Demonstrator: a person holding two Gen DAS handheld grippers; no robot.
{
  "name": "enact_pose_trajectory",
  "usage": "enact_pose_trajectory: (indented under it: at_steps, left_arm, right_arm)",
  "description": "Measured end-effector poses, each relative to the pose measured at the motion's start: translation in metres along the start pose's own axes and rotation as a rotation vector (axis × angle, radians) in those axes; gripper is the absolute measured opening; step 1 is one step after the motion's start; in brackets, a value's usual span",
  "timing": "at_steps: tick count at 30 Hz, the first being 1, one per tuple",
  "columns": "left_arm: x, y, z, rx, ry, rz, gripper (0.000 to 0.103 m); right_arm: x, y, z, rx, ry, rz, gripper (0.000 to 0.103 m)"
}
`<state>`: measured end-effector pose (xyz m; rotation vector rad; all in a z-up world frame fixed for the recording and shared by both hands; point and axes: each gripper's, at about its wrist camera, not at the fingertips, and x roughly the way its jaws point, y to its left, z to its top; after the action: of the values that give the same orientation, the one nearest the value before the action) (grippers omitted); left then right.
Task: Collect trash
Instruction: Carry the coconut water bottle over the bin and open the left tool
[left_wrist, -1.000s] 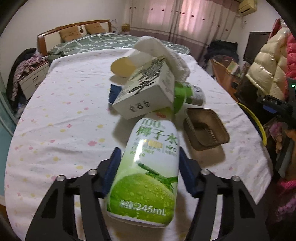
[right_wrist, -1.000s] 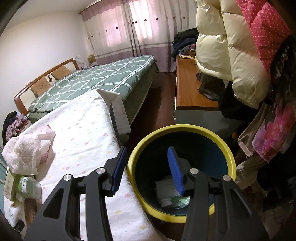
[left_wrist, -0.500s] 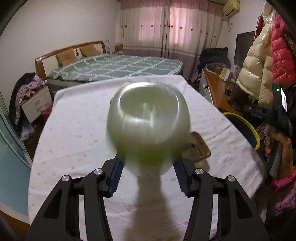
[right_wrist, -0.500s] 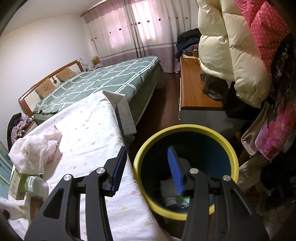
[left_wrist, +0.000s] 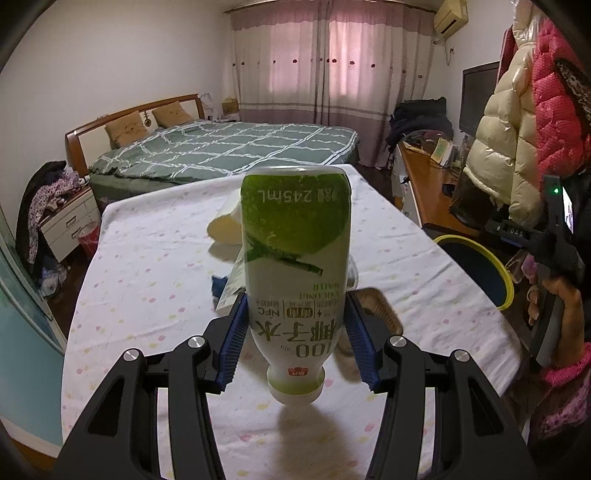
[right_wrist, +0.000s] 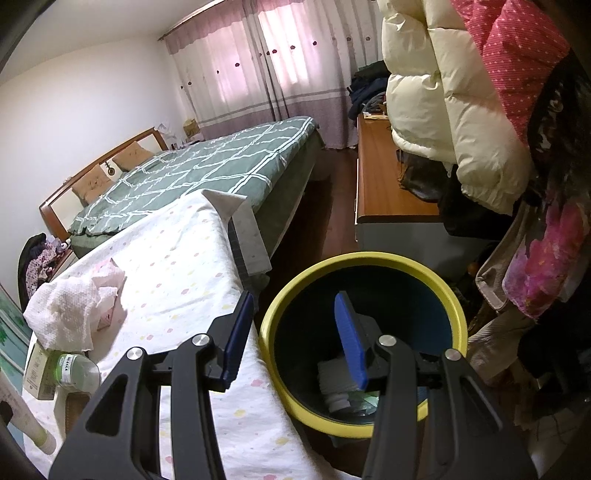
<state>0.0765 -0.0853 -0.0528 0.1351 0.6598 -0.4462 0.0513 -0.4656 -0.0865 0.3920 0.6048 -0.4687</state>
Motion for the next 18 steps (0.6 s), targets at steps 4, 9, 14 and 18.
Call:
enact_pose_trajectory:
  at_steps: [4,9,14,18]
  left_arm:
    - [0.001,-0.012,0.014,0.030,-0.019,-0.022,0.052]
    - [0.006,-0.041,0.039,0.082,-0.045,-0.065,0.052]
    - [0.019,-0.087,0.067,0.146,-0.062,-0.135,0.052]
    - [0.038,-0.132,0.083,0.189,-0.050,-0.207,0.052]
  right_arm:
    - [-0.004,-0.008,0.002,0.010,-0.009,-0.003,0.044]
    - [-0.010,-0.030,0.007,0.038,-0.025,-0.016,0.044]
    - [-0.014,-0.056,0.010,0.069,-0.034,-0.035,0.044]
    - [-0.018,-0.082,0.012,0.096,-0.044,-0.063,0.044]
